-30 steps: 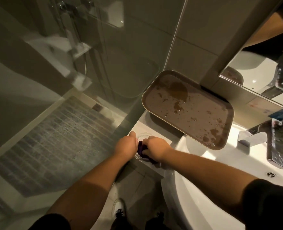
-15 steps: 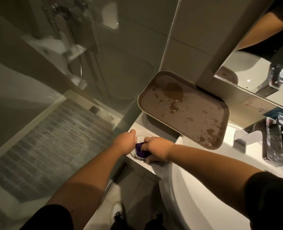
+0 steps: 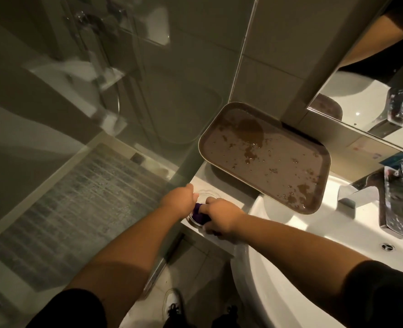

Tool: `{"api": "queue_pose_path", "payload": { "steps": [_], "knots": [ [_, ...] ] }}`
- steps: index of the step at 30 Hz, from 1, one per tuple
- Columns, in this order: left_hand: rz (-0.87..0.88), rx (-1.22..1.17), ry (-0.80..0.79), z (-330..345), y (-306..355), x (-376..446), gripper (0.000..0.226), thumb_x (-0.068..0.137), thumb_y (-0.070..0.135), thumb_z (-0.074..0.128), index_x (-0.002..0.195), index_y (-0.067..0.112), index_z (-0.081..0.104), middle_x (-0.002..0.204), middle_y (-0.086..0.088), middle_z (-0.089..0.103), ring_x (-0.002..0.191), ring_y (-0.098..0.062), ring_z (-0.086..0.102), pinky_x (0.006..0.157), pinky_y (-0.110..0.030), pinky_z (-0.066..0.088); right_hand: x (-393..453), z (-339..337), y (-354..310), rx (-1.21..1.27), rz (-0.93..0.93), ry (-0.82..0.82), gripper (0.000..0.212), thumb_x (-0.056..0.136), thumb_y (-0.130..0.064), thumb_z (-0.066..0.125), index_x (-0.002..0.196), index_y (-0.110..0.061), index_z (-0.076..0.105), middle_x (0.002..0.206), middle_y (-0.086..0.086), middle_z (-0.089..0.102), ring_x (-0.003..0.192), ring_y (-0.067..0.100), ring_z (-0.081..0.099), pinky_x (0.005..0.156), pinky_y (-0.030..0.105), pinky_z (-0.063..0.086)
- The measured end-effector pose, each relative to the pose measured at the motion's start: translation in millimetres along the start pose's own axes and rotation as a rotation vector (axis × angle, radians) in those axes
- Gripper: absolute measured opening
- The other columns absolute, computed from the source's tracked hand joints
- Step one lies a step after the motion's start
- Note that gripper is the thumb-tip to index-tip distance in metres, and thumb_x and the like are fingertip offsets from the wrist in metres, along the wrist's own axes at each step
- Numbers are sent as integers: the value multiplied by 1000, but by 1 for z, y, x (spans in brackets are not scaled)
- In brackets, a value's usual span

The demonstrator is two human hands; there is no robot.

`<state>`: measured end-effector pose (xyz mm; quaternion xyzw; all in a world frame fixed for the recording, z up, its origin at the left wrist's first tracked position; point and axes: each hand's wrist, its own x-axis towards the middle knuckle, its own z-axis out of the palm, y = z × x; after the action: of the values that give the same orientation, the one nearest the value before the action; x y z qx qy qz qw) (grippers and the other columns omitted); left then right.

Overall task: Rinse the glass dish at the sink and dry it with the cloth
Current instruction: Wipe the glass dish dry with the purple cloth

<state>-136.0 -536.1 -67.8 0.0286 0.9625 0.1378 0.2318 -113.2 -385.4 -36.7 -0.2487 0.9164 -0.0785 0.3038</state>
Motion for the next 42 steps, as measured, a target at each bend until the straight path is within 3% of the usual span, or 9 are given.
{"api": "queue_pose_path", "payload": {
  "steps": [5,9,15,21,25,31,34,38,42],
  "knots": [
    [64,100,49,2,1,-1,34,105,33,29,115,5,46,106,-19,65,94,-38,62,66,-39,41,3,-14,8,133,-29,-87,45,81,-32,77,120,-15,64,117,10,57,104,28,57,91,39,51],
    [-74,-9,145,19,0,-17,32,104,30,31,113,4,48,104,-19,68,94,-39,65,66,-37,42,2,-9,4,352,74,-27,36,79,-20,80,112,-14,69,101,7,64,90,24,62,70,25,48],
    [-242,-127,145,36,5,-40,29,104,25,35,115,2,49,109,-18,69,101,-35,66,73,-36,48,-1,9,-7,440,141,72,15,86,-19,74,99,-15,71,95,12,67,74,20,63,58,23,50],
    [-28,-64,72,2,-5,-14,36,104,35,30,115,5,47,109,-21,65,98,-39,62,71,-38,42,0,-6,2,240,14,-47,36,88,-29,70,120,-12,67,115,8,56,102,27,56,91,38,51],
    [88,142,0,-2,-2,-10,30,104,27,31,117,3,44,110,-23,64,97,-40,62,68,-40,40,3,-8,4,181,2,-58,37,87,-29,71,118,-11,68,114,12,57,104,30,56,91,37,47],
    [-216,-141,118,15,11,-31,27,102,20,37,117,1,47,111,-20,67,102,-38,64,71,-37,44,10,8,-11,281,176,172,26,89,-26,67,113,-15,70,112,11,54,99,30,58,77,31,45],
    [-300,-224,104,17,11,-36,28,102,20,38,119,0,50,116,-20,66,107,-37,63,78,-38,48,13,10,-13,266,184,170,27,90,-27,65,114,-15,70,112,10,55,100,29,58,81,32,45],
    [-144,-80,57,1,1,-21,30,104,27,33,118,5,48,114,-18,65,104,-36,62,73,-38,43,10,-6,-2,183,68,16,30,91,-26,65,118,-12,67,115,10,54,103,30,59,90,38,50],
    [-55,95,-8,-6,7,-14,22,96,8,37,116,5,43,114,-19,64,101,-37,63,70,-40,42,11,-13,7,118,21,-49,33,90,-26,67,119,-12,67,114,10,54,102,29,57,89,38,49]
  ]
}}
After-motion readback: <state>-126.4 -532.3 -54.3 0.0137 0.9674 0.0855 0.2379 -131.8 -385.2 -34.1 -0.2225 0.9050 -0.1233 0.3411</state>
